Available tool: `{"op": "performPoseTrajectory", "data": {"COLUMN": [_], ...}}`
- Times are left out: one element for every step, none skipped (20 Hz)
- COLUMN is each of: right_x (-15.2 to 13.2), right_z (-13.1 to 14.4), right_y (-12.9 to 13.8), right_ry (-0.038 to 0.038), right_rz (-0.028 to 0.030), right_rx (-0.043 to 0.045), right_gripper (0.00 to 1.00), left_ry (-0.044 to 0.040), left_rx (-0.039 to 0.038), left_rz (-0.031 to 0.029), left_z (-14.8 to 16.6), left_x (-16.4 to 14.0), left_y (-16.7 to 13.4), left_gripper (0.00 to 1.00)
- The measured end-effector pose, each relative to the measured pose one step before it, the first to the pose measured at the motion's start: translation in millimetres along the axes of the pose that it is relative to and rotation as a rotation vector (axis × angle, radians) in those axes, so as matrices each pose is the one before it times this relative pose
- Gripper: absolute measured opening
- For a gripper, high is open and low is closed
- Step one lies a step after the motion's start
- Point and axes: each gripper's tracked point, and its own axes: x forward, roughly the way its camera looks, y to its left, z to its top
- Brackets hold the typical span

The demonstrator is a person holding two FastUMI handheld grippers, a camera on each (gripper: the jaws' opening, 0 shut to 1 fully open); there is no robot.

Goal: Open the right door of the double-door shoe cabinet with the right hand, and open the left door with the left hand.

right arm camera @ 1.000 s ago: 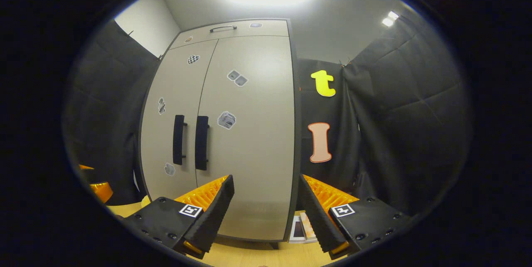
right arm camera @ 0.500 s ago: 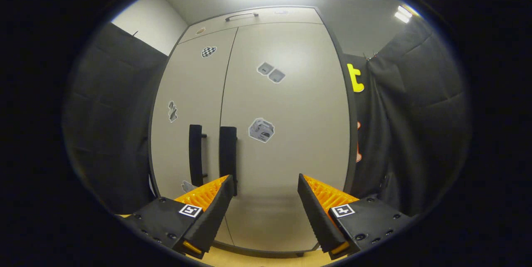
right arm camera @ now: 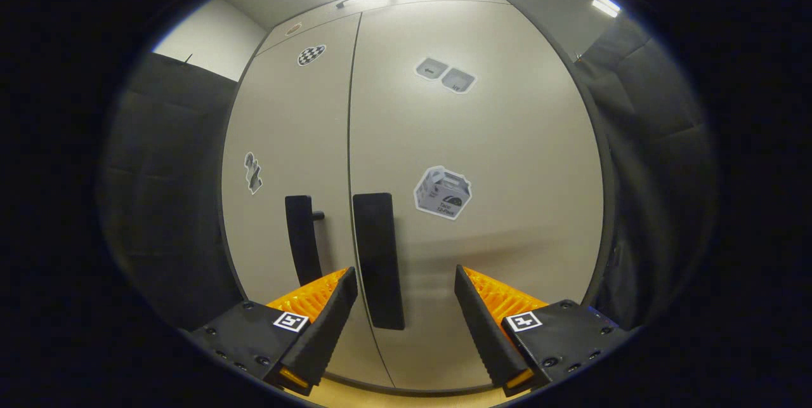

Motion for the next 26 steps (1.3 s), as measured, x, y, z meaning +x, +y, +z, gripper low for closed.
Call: {"op": "performPoseTrajectory", "data": {"right_x": [3.79,3.45,4.99,3.33,2.71,2.66,3.23,0.60,0.06,0.47,-0.15,-0.07,0.37,0.19,6.43,-9.58,3.94,-0.44,-0.85,0.14,-0.32,-2.48,-1.41,-2.95,-3.82,-4.55], "right_z": [1.48,1.51,0.98,0.53,-2.32,-1.76,-5.57,-5.01,-0.86,-0.07,-0.63,0.22,-0.21,1.18,-1.17,3.72,-2.56,-1.06,0.57,2.59,-3.04,0.06,-1.13,0.69,-0.86,0.08], "right_y": [3.17,2.52,1.57,2.75,2.39,4.74,3.56,3.96,2.47,1.66,-0.28,0.75,-0.36,0.30,-16.23,2.02,1.58,0.59,-0.98,0.81,-0.33,0.48,-0.07,0.55,0.38,-0.13], "right_ry": [-0.00057,0.00211,0.00416,0.00760,0.01622,0.01553,0.02651,0.02259,0.00686,0.00268,0.00553,0.00837,0.01005,0.00610,0.00134,-0.00694,0.00165,0.00101,-0.00316,-0.00630,0.01165,0.00198,0.01118,0.00338,0.00557,0.00061], "right_rz": [-0.00001,-0.00202,-0.00109,-0.00441,-0.00406,0.00538,0.00465,0.00642,0.00220,-0.00263,-0.00799,-0.00445,-0.00316,-0.00444,-0.06965,0.00871,-0.00332,-0.00146,0.00518,0.00246,0.01381,0.01243,0.00707,-0.00018,-0.00145,0.00095], "right_rx": [0.00286,0.00344,0.00132,0.00251,0.00119,0.00218,-0.00208,-0.00149,-0.00146,-0.00364,-0.00434,0.00569,0.01333,0.01901,0.00265,0.02746,-0.01226,-0.02607,-0.03177,-0.00310,-0.00799,0.00510,0.00557,-0.00343,-0.00781,-0.00222], "right_gripper": [0.97,0.97,0.95,0.84,0.80,0.73,0.65,0.64,0.64,0.64,0.64,0.64,0.64,0.64,0.64,0.50,0.36,0.35,0.24,0.19,0.14,0.11,0.15,0.14,0.14,0.14], "left_ry": [0.00177,0.00117,0.00003,0.00270,0.00810,0.00741,0.00621,0.00143,-0.00281,-0.00251,-0.00154,0.00121,0.00177,0.00202,0.00159,0.00122,0.00040,0.00214,0.00403,0.00448,0.00336,0.00114,-0.00383,-0.00747,-0.01005,-0.00926], "left_rx": [0.00113,0.00054,-0.00096,-0.00163,-0.00115,0.00034,0.00104,-0.00067,-0.00573,-0.00596,-0.00326,-0.00094,0.00073,-0.00112,-0.00453,-0.00681,-0.00681,-0.00669,-0.00672,-0.00451,-0.00284,-0.00333,-0.00733,-0.01127,-0.01080,-0.00898], "left_rz": [0.00872,0.00818,0.00820,0.00733,0.00228,0.00277,0.00221,0.00232,-0.00334,-0.00156,0.00253,0.00214,0.00268,0.00091,0.00044,0.00099,0.00223,-0.00169,-0.00625,-0.00450,-0.00342,-0.00422,-0.01058,-0.01346,-0.00679,-0.00513], "left_z": [-0.92,-0.38,-0.74,-1.32,-3.81,-2.66,-2.96,-0.93,-0.22,0.42,-1.57,-1.19,-1.88,-0.32,-1.89,-0.07,-1.68,-0.54,-1.26,-2.11,-2.23,-0.29,2.25,2.96,2.95,3.53], "left_x": [-0.54,0.25,-0.19,-0.60,-0.84,-0.14,-0.31,-0.55,-1.56,-1.63,-1.37,-0.99,-0.57,-2.04,-0.75,-0.87,0.08,-0.38,-1.07,-0.45,-0.42,0.69,-0.31,-0.33,-0.34,-0.01], "left_y": [5.52,4.59,3.16,3.33,2.04,1.81,1.62,2.19,0.57,0.52,3.20,2.58,1.89,1.58,1.94,1.89,2.41,0.77,-0.46,0.03,-0.14,0.28,-2.26,-2.83,-0.73,-0.48], "left_gripper": [0.89,0.89,0.89,0.89,0.89,0.89,0.89,0.89,0.89,0.89,0.89,0.89,0.89,0.89,0.89,0.89,0.89,0.89,0.89,0.90,0.90,0.89,0.89,0.89,0.88,0.89]}}
